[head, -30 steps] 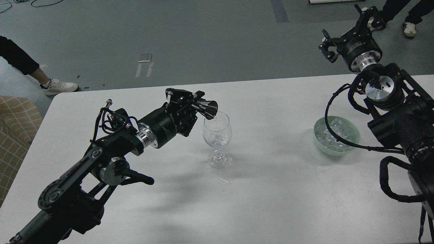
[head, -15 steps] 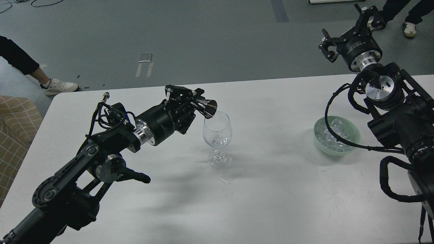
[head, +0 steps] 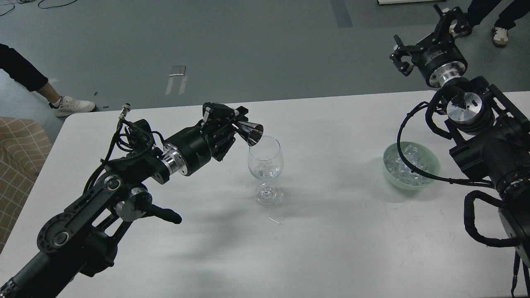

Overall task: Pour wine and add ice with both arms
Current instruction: 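Tilt the jigger over the wine glass to pour with the left gripper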

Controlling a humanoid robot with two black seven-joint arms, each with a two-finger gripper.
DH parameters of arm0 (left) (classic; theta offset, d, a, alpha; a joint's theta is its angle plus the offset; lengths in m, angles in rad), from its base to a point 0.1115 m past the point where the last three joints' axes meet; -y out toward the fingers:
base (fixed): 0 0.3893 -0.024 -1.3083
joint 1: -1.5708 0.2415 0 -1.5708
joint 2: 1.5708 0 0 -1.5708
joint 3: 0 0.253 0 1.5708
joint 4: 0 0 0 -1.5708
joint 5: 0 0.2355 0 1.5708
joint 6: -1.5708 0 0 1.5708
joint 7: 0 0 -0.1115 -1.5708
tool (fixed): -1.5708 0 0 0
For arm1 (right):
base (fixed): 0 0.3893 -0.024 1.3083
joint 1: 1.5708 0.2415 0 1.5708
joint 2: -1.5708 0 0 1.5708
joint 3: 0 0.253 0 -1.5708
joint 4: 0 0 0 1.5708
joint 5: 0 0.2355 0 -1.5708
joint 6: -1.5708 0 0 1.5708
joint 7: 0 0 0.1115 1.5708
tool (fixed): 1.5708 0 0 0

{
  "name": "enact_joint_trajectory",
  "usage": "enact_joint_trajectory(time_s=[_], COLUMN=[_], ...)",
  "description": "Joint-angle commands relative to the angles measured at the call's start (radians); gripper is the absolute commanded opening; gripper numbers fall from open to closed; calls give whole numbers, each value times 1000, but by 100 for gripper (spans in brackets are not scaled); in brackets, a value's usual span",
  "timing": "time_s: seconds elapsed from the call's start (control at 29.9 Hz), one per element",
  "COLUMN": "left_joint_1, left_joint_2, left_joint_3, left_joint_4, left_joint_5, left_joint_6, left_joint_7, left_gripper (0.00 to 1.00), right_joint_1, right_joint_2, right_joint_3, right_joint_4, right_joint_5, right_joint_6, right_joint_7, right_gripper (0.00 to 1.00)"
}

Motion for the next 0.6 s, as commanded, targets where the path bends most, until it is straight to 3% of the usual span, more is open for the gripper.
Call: enact_joint_trajectory(time_s=[0.0, 0.57], left_joint_1=[-9, -27], left_joint_2=[2, 18], left_joint_3=[0, 19], left_joint_4=[0, -17], left_joint_5=[26, 49], left_joint_6=[0, 0], left_joint_7=[1, 3], left_gripper=[0, 0], right_joint_1=[0, 2], right_joint_2=[0, -8], right_joint_3=[0, 5], right_joint_4=[0, 0], right_joint_5=[0, 0], right_joint_6=[1, 3], right_joint_7=[0, 0], right_gripper=[100, 100])
